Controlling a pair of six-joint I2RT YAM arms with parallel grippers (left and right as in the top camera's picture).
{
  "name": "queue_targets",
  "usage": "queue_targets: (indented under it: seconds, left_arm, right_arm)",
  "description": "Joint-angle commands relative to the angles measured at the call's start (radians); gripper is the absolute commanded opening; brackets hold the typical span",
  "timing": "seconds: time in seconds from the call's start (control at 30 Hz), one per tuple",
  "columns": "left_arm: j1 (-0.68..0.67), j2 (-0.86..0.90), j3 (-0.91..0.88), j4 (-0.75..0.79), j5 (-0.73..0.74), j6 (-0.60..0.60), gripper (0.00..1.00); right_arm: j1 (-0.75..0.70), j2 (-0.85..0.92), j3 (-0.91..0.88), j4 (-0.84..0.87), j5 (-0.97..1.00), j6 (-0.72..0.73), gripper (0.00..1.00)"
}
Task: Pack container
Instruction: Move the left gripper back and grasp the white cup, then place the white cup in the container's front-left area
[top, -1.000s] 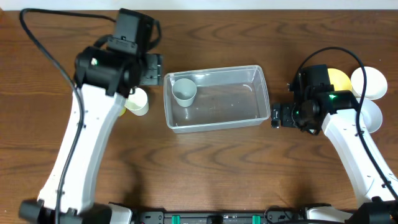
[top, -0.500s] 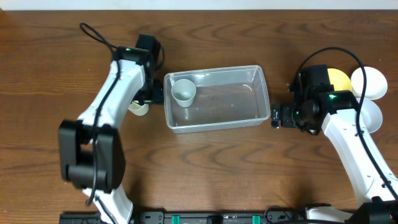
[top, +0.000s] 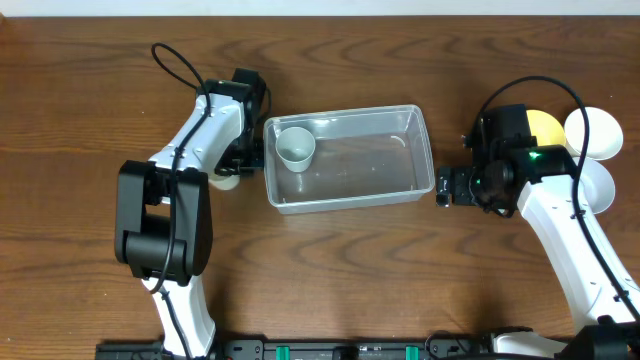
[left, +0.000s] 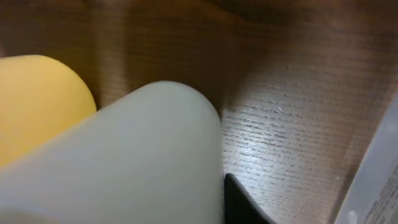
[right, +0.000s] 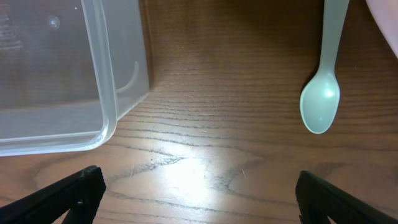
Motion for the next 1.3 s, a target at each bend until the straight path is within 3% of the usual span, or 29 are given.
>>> queue_targets:
  seconds: [0.0, 0.33, 0.57, 0.8, 1.03, 1.27]
  left_arm:
    - [0.005, -0.008, -0.002, -0.006, -0.002, 0.006, 0.06]
    - [0.001, -0.06, 0.093, -0.11, -0.002, 0.006, 0.06]
    - [-0.051, -0.31, 0.194, -0.171, -0.001, 0.006, 0.06]
    - [-0.232, -0.531, 0.209, -0.175, 0.051, 0.005, 0.06]
    - [-0.417, -0.468, 0.157, -0.152, 0.052, -0.006, 0.06]
    - [-0.449, -0.294, 0.117, -0.146, 0.051, -0.006, 0.06]
  right_arm:
    - [0.006, 0.003, 0.012, -0.003, 0.004, 0.009, 0.99]
    - [0.006, 0.003, 0.012, -0.003, 0.004, 0.009, 0.99]
    - [0.006, 0.003, 0.012, -0.003, 0.004, 0.009, 0.99]
    - [0.006, 0.003, 0.012, 0.0, 0.004, 0.009, 0.99]
    - [0.006, 0.003, 0.012, -0.001, 0.004, 0.009, 0.99]
    - [0.006, 0.003, 0.012, -0.004, 0.004, 0.008, 0.99]
